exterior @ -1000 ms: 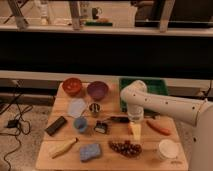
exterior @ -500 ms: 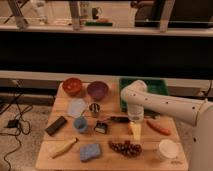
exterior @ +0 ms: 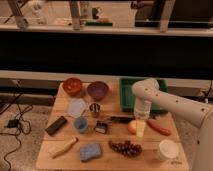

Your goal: Place apple in paper cup

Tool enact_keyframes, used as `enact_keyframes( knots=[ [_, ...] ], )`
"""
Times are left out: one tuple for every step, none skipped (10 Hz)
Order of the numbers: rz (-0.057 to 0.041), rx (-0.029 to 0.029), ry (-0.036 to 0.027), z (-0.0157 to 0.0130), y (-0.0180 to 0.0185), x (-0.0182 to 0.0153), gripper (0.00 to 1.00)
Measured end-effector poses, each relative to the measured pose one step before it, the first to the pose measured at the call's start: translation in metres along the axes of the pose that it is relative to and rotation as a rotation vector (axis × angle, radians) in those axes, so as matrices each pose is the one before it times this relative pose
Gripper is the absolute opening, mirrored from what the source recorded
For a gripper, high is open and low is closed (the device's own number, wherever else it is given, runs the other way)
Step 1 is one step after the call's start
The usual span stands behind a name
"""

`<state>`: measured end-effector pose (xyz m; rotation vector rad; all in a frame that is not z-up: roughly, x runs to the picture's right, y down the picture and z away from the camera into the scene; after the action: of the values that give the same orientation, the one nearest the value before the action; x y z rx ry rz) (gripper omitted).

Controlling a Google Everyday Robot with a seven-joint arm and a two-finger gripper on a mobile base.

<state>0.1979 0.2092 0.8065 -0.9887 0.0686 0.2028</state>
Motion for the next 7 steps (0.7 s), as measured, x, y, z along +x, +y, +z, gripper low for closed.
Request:
enact_keyframes(
  knots=[
    [0.00383, -0.02259, -0.02232, 0.00116, -0.00012, 0.00017, 1.0],
    [0.00116, -0.02433, -0.01849, 0.00171, 0.00009, -0.00064, 1.0],
    [0.00049, -0.0035, -0.00222, -0.00017, 0.00021, -0.00035, 1.0],
    [-0.00024, -0.00396, -0.00357, 0.00086, 0.00059, -0.00094, 1.0],
    [-0.00044, 0.00002, -0.00152, -0.00055, 0.00022, -0.00056, 1.0],
    [-0.00016, -0.00322, -0.00117, 0.00092, 0.00126, 0.00009, 1.0],
    [-0.00085, 0.00012, 0.00018, -0.00012, -0.00006, -0.00049, 1.0]
  ],
)
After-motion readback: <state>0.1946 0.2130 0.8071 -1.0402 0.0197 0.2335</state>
